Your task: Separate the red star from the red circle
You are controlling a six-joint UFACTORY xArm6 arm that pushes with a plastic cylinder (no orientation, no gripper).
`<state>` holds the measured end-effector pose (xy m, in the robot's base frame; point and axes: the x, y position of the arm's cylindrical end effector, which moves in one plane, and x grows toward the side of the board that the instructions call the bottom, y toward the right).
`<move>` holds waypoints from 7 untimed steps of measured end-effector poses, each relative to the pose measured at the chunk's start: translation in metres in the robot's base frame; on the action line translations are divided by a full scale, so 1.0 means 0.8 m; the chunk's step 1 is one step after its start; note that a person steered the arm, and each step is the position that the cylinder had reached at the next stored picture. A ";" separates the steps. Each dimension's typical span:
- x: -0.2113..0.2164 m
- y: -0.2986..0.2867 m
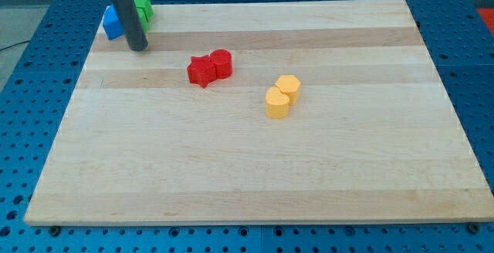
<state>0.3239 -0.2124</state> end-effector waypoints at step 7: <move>0.064 0.188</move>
<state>0.3750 -0.0622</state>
